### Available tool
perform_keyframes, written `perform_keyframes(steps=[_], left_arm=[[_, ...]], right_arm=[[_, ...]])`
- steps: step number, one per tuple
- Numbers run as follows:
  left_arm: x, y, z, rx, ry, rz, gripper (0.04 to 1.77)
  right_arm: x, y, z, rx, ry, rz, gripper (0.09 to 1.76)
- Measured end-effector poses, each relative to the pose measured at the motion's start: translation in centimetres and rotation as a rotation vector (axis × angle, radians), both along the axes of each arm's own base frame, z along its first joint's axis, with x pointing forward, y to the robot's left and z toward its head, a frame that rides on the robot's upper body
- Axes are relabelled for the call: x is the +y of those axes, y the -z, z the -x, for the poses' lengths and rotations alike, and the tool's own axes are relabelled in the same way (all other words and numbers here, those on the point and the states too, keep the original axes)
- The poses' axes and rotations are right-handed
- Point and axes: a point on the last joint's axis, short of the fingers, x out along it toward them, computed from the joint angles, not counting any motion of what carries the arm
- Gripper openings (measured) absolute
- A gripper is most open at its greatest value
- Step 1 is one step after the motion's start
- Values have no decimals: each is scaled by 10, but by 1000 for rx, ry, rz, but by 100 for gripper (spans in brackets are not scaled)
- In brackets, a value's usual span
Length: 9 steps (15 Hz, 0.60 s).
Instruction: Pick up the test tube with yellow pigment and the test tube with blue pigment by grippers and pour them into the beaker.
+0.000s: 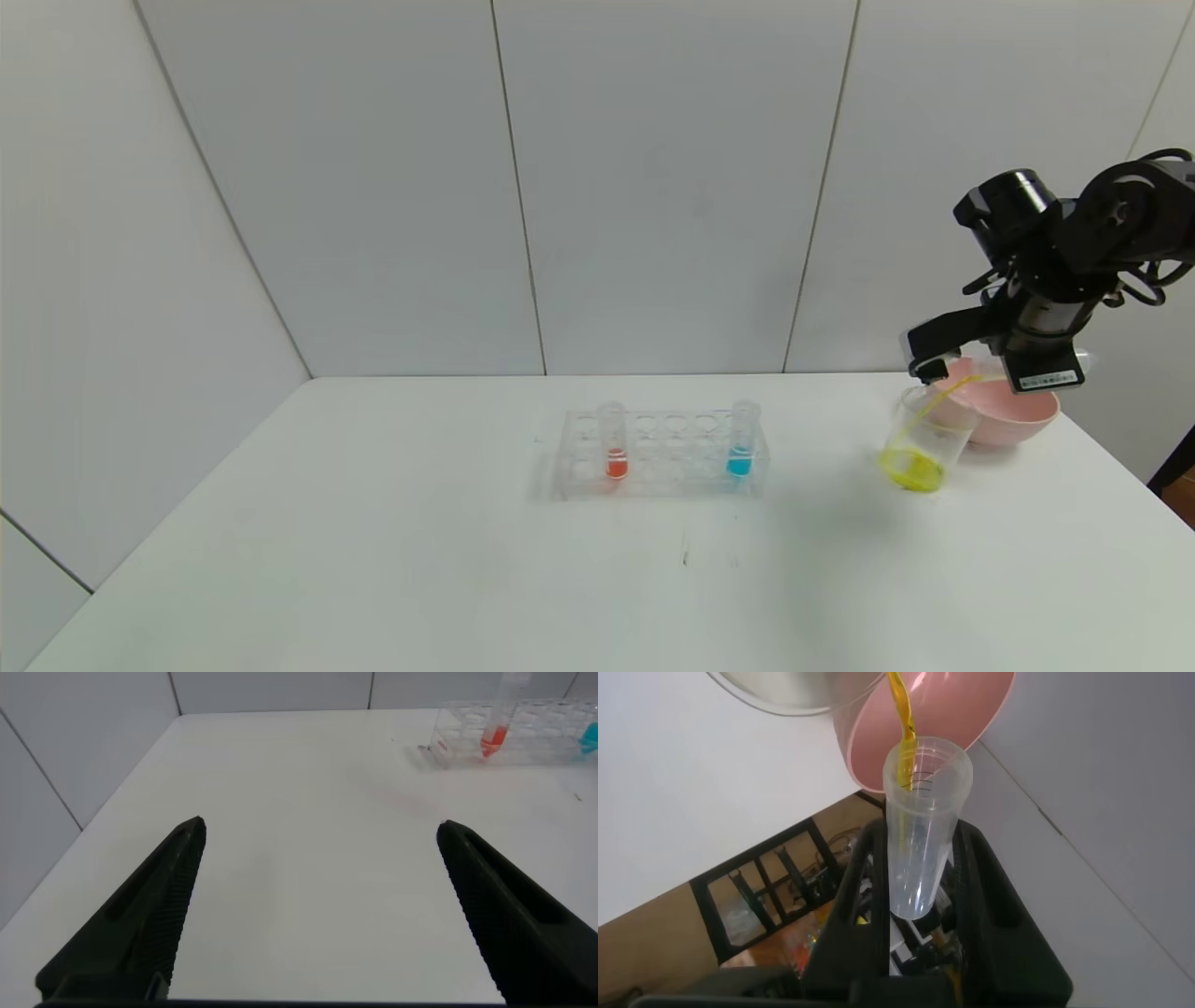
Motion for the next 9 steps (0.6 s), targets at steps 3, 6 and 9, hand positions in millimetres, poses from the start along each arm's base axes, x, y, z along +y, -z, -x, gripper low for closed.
perform_keyframes(steps=[3, 6, 9], left_arm=[[0, 0, 0, 0, 0, 0, 176], [0, 0, 0, 0, 0, 0, 176], [0, 0, 0, 0, 0, 0, 176]], right_arm=[[0, 0, 1, 15, -14, 14, 47], [3, -2, 4, 27, -24, 18, 47], [0, -5, 4, 11, -34, -20, 47]])
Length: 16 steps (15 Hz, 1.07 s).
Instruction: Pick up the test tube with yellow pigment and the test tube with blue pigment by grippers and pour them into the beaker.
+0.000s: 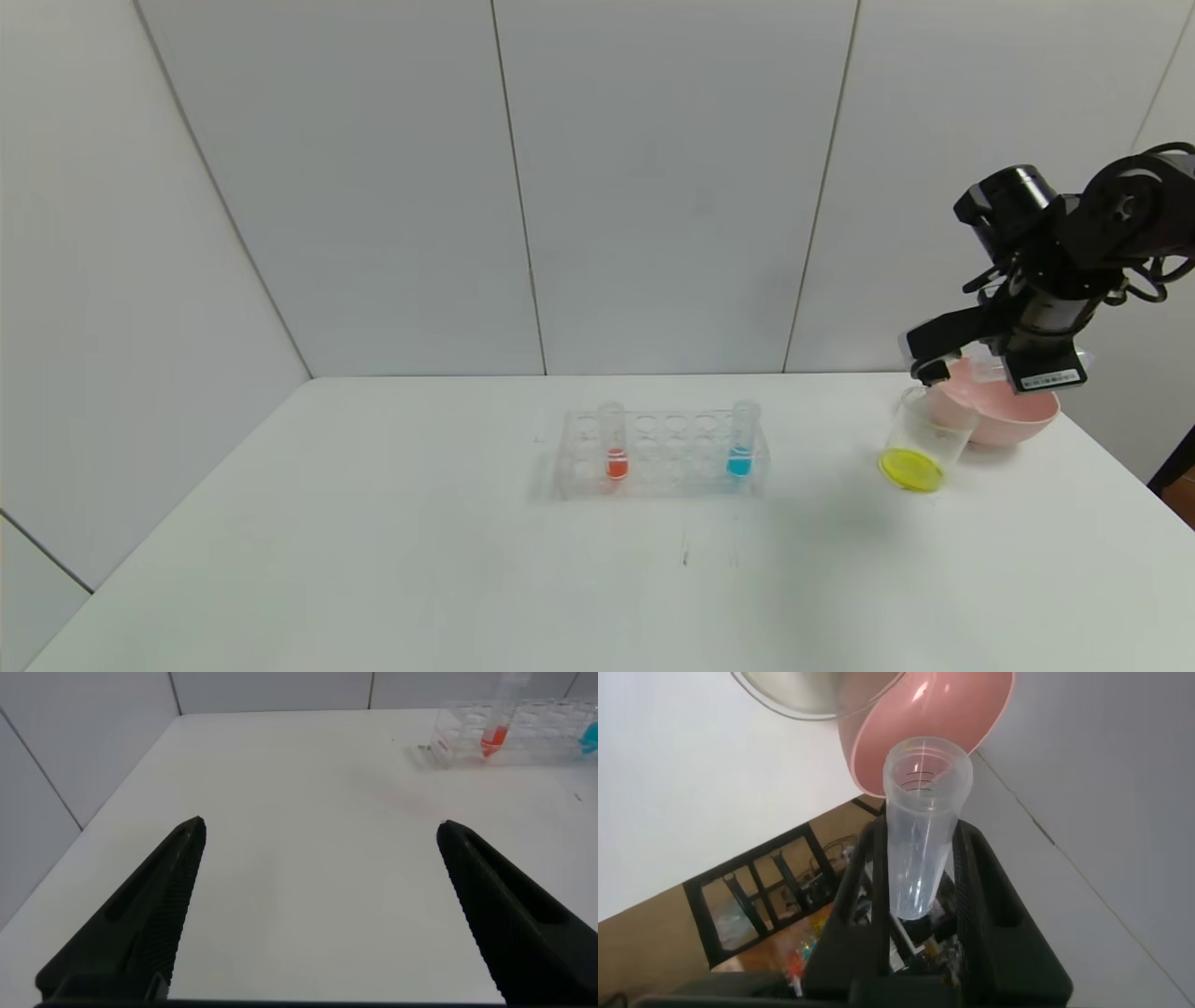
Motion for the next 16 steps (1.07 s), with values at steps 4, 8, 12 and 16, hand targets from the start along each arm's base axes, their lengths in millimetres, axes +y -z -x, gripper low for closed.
perform_keyframes(steps=[4, 8, 12, 16], left_arm=[[0, 0, 0, 0, 0, 0, 176], [0, 0, 0, 0, 0, 0, 176], [0, 0, 0, 0, 0, 0, 176], [0, 0, 0, 0, 0, 0, 176]], right_arm=[[-25, -6, -7, -101, -43, -302, 47], [-63, -7, -26, -284, -17, -803, 47], [-97, 8, -52, -442, 143, -1119, 47], [-132, 29, -61, -515, 298, -1238, 47]])
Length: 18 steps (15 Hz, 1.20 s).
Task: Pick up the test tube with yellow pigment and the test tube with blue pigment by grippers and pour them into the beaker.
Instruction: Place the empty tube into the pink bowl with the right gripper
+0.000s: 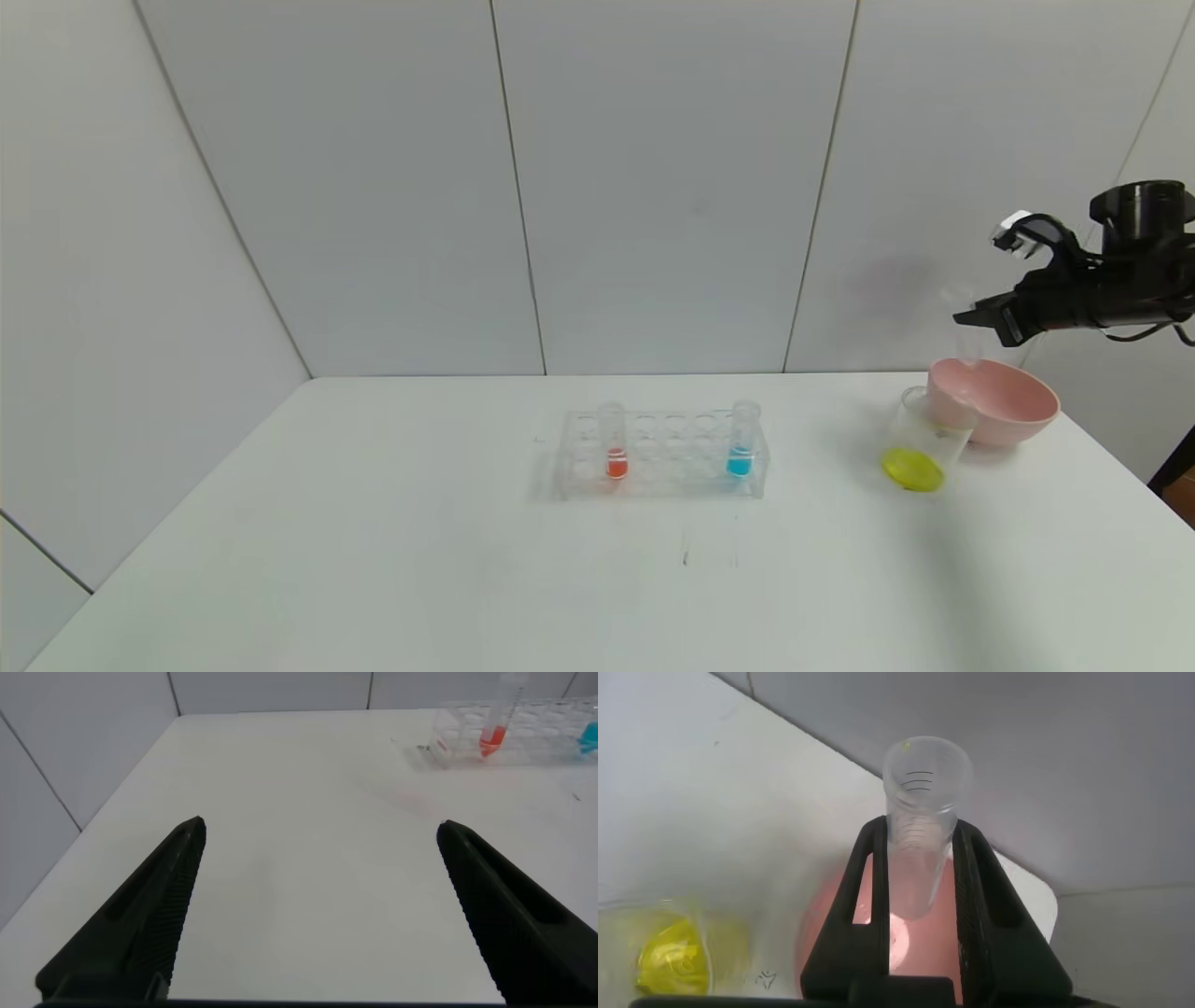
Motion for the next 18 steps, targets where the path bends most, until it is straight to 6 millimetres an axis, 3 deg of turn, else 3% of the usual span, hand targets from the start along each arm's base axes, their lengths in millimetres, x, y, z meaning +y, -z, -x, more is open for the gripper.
perform_keyframes(steps=[5, 11, 15, 18], left_arm=[[0, 0, 0, 0, 0, 0, 176], [0, 0, 0, 0, 0, 0, 176], [0, 0, 0, 0, 0, 0, 176], [0, 0, 0, 0, 0, 0, 176]], right_arm=[[-38, 27, 5, -26, 65, -130, 47], [-45, 49, 6, -6, 85, -168, 47], [-47, 53, 1, -40, 83, -161, 94], [-40, 51, -2, -48, 67, -159, 118]])
